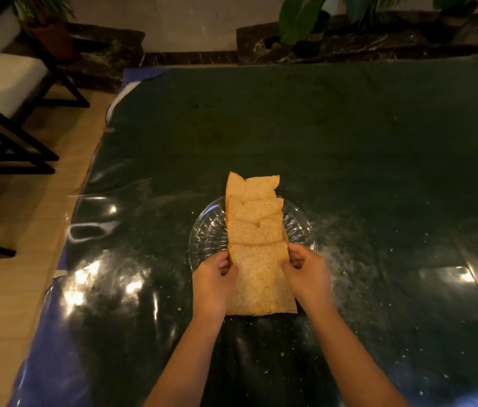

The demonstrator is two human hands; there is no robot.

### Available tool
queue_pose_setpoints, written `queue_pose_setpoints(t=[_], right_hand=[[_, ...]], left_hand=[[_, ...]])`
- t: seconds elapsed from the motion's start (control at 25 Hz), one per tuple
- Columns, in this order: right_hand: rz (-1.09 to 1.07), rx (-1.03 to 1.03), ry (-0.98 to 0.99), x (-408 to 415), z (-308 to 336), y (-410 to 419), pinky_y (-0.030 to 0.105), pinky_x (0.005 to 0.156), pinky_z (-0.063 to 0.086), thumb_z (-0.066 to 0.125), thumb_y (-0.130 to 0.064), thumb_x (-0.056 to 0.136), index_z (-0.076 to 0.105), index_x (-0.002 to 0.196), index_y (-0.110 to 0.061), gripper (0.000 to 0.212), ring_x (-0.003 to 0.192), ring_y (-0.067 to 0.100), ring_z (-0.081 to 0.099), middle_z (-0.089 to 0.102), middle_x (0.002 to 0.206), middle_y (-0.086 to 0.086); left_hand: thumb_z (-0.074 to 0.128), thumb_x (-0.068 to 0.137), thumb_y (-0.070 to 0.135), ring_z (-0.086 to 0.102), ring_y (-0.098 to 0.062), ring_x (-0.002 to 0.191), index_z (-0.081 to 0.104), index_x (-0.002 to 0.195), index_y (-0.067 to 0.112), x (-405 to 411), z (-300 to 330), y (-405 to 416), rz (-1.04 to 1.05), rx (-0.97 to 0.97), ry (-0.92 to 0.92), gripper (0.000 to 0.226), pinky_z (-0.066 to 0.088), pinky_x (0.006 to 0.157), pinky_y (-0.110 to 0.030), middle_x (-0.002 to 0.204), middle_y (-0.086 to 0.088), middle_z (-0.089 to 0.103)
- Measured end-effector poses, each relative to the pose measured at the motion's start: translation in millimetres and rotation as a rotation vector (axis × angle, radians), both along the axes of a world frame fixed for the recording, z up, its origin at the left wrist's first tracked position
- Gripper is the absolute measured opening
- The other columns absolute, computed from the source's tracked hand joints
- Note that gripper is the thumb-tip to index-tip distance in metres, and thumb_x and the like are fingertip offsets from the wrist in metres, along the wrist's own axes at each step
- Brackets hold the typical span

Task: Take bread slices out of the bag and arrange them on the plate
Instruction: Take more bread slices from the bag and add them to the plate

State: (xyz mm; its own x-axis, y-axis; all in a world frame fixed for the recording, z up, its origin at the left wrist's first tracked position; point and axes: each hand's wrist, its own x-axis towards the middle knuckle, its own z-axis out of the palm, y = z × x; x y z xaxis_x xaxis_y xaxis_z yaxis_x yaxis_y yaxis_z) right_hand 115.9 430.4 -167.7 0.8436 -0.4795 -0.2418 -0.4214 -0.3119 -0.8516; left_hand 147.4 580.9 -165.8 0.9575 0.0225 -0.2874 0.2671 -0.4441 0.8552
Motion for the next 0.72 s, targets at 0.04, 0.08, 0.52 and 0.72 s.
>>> queue_pose_setpoints(t=[0.04,0.08,0.52,0.72], right_hand=[[0.019,0.011,0.010,1.5,0.0,-0.5,0.020,0.063,0.048,0.060,-0.008,0.079,0.066,0.098,-0.027,0.027,0.073,0.000,0.059,0.064,0.081,-0.017],[0.034,0.018,0.007,3.4,0.7,-1.6,0.018,0.062,0.045,0.061,-0.009,0.079,0.064,0.099,-0.030,0.029,0.075,-0.001,0.058,0.062,0.082,-0.020],[0.140,0.249,-0.035,13.4,2.9,-10.1,0.018,0.070,0.051,0.060,0.005,0.075,0.060,0.081,-0.045,0.050,0.081,0.000,0.060,0.066,0.090,-0.015],[0.125,0.291,-0.121,7.7,-1.9,-14.4,0.023,0.076,0.053,0.063,0.005,0.077,0.061,0.094,-0.041,0.049,0.094,0.007,0.061,0.066,0.102,-0.008]], left_hand=[[0.063,0.081,0.009,0.059,0.003,0.075,0.069,0.101,0.015,0.4,-1.2,0.6,0.011,-0.002,0.007,0.022,0.041,0.062,-0.011,0.083,0.014,0.065],[0.063,0.081,0.010,0.059,0.004,0.074,0.069,0.099,0.016,1.4,-2.0,0.7,0.018,-0.007,0.007,0.020,0.041,0.061,-0.011,0.080,0.018,0.063],[0.062,0.080,0.001,0.059,-0.002,0.086,0.063,0.104,0.024,7.3,-4.3,1.4,0.018,-0.166,0.037,0.034,0.048,0.075,-0.021,0.097,0.006,0.065],[0.062,0.080,-0.002,0.062,-0.008,0.096,0.062,0.108,0.023,6.2,-7.6,5.4,0.003,-0.233,-0.020,0.037,0.051,0.084,-0.029,0.108,0.001,0.066]])
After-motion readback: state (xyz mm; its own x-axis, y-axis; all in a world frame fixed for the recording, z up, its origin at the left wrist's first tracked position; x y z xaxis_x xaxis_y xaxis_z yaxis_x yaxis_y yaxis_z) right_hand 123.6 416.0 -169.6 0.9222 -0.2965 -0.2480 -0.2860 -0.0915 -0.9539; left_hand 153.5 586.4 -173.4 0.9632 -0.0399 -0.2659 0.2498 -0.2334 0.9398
